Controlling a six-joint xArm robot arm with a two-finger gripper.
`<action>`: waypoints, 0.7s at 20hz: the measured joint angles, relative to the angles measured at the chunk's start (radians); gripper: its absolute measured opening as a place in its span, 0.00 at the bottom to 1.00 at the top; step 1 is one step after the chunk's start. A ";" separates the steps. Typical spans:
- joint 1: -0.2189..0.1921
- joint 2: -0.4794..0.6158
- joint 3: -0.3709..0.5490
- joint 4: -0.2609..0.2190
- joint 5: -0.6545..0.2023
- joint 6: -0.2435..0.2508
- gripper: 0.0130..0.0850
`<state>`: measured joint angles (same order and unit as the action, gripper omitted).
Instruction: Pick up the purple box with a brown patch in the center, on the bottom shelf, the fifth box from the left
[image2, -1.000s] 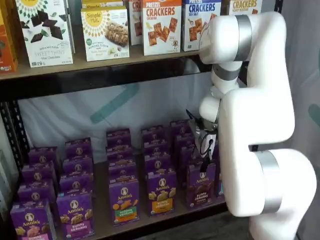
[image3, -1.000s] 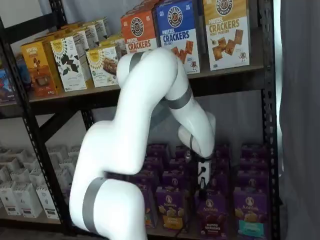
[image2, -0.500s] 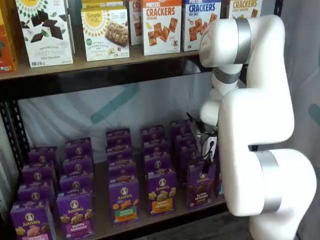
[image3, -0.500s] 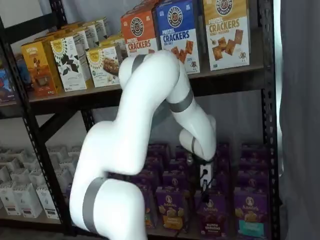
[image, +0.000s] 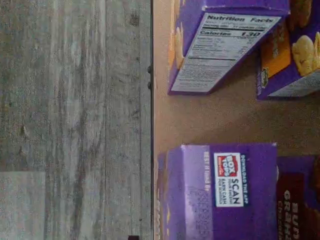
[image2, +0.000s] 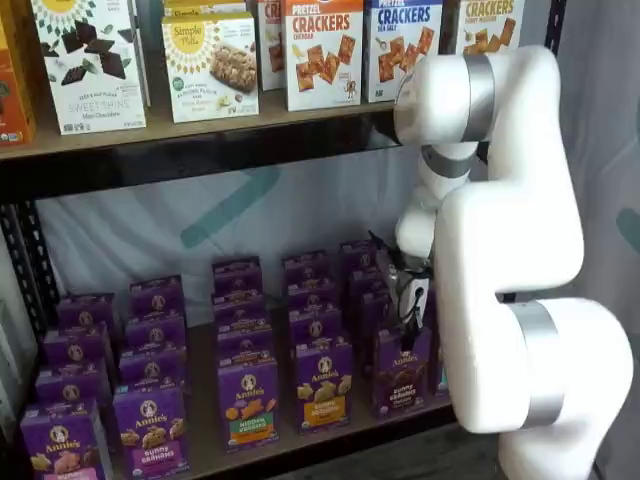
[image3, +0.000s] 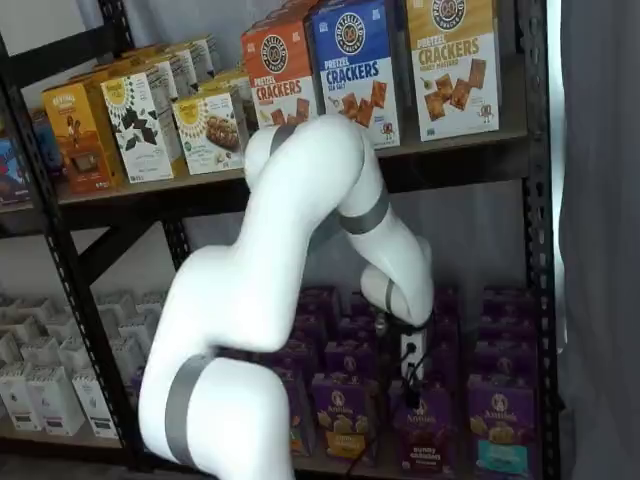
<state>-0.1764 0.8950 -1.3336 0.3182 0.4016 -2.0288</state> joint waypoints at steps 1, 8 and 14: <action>0.001 0.007 -0.008 -0.005 -0.002 0.005 1.00; -0.007 0.048 -0.039 -0.189 -0.038 0.162 1.00; -0.015 0.050 -0.048 -0.232 -0.019 0.194 1.00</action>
<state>-0.1913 0.9445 -1.3821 0.0860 0.3823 -1.8350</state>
